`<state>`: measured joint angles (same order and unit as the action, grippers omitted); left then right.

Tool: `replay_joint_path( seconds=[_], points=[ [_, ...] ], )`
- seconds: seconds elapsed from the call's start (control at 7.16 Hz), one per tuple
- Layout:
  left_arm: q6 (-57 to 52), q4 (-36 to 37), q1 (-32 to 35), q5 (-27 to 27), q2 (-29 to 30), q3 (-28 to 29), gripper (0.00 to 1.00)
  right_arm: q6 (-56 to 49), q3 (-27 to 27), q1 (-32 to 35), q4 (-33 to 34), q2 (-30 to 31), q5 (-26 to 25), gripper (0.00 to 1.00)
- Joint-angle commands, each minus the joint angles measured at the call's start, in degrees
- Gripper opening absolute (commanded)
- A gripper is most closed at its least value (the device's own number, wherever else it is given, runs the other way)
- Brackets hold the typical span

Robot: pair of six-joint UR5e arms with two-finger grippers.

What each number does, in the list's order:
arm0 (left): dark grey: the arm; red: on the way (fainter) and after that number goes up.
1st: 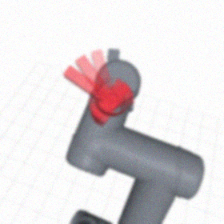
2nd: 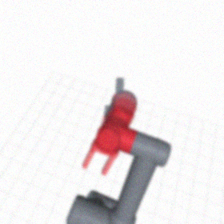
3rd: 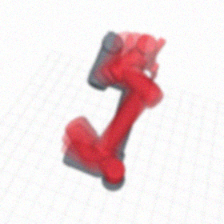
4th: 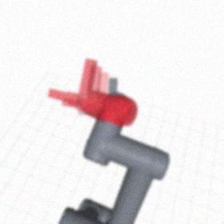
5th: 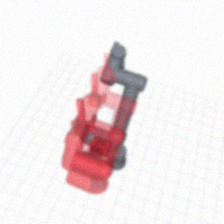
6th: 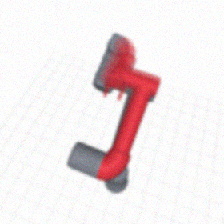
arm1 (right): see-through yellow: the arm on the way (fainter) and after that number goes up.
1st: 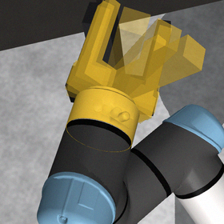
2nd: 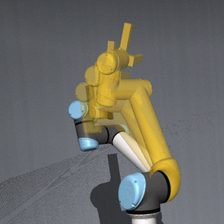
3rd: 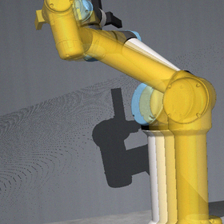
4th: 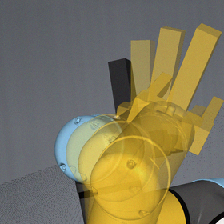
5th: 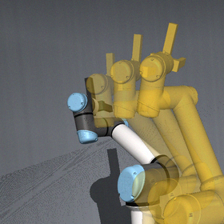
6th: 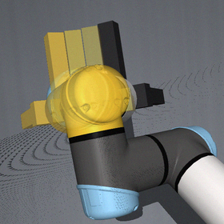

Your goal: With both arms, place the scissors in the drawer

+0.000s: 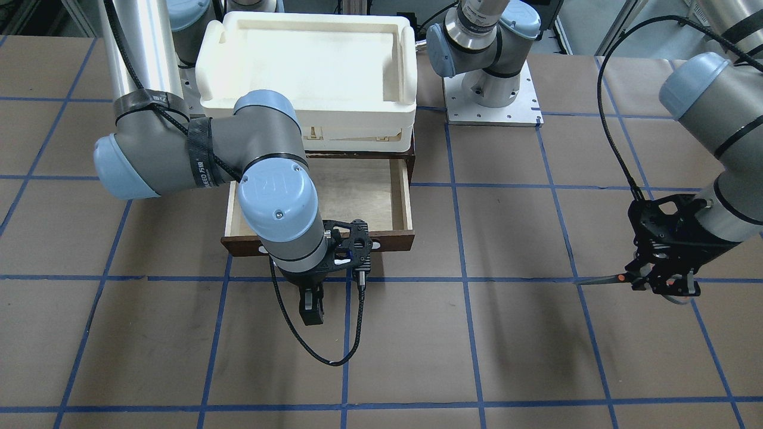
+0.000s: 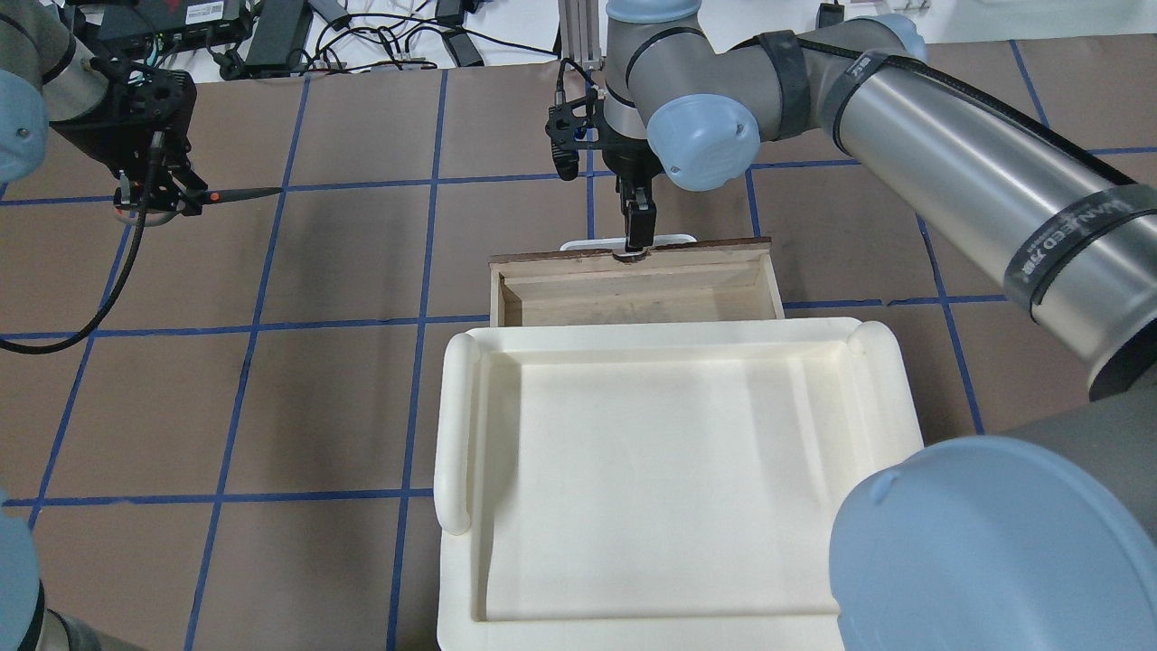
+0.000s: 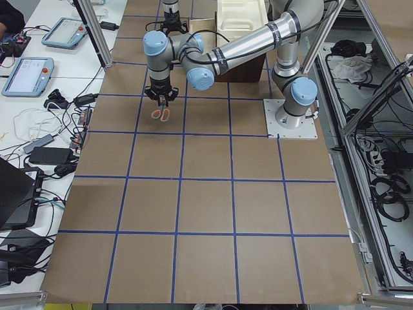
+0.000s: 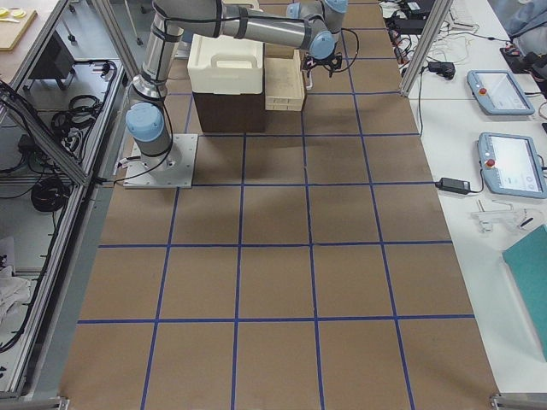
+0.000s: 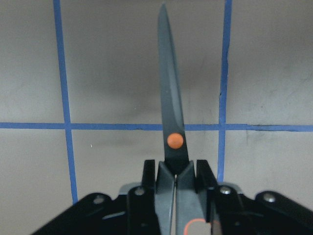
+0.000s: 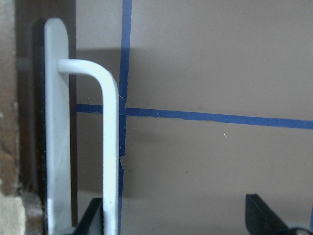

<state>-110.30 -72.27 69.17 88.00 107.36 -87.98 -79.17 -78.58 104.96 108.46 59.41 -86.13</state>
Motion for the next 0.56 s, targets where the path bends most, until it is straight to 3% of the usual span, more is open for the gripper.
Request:
replay_joint_path(
  seconds=[0.0,0.42],
  points=[
    [0.0,0.0,0.0,0.0,0.0,0.0,0.00,-0.2,2.6,0.0,0.5,-1.8,0.2,1.00],
    [0.0,-0.1,0.0,0.0,0.1,-0.1,0.00,-0.4,2.8,0.0,0.5,-2.3,0.1,1.00]
  ],
)
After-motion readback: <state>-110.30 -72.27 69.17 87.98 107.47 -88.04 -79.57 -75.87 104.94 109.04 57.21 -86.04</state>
